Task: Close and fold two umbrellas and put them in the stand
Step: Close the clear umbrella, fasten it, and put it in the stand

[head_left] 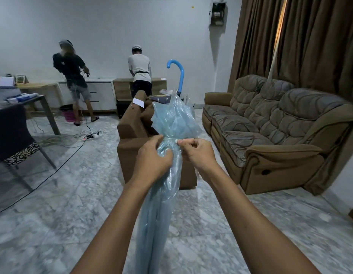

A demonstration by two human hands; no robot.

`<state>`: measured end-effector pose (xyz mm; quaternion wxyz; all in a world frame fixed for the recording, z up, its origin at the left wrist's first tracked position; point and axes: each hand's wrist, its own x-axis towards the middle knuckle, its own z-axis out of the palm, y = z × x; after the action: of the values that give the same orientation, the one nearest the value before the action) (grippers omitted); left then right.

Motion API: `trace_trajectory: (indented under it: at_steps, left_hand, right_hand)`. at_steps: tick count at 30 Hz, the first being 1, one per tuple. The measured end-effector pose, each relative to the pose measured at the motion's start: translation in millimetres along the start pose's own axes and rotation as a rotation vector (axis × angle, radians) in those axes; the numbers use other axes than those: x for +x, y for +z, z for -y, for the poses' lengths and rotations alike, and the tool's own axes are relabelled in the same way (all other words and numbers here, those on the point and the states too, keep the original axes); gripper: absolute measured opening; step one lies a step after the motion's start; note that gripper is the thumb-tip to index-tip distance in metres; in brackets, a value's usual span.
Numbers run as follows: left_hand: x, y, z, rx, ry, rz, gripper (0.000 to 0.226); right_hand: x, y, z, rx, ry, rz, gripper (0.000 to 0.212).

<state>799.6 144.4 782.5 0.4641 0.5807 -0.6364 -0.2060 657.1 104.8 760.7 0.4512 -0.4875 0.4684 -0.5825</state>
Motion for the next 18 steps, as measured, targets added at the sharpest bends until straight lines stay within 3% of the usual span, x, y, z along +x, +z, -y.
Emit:
trace_trajectory:
  at_steps: [4,7,10,13,18]
  left_hand:
    - [-2.4,1.3,-1.7,0.152,-0.059,0.219,0.083]
    - [-4.5,2.0,6.7,0.097,-0.027,0.16,0.077]
    - [-3.2,-1.5,12.1,-0.119,-0.071,0.073,0.072]
    - [-0.9,-2.0,11.4,-0.321,-0.109,0.019,0.064]
    - [-5.0,0.1,9.8,-0.835,-0.246,0.08,0.047]
  right_hand:
    - [-5.7,2.5,7.1,-0.107,-0.057,0.016,0.015]
    - [-10.9,6.5,10.8,-0.13,-0.071,0.087,0.012]
    - [-9.5,2.8,13.7,-0.044,-0.046,0.164,0.015]
    - [-6.5,1.0,15.1,-0.012,-0.034,0.127,0.014]
    - [-2.9,2.4,14.6,0.007,-0.002,0.071,0.012]
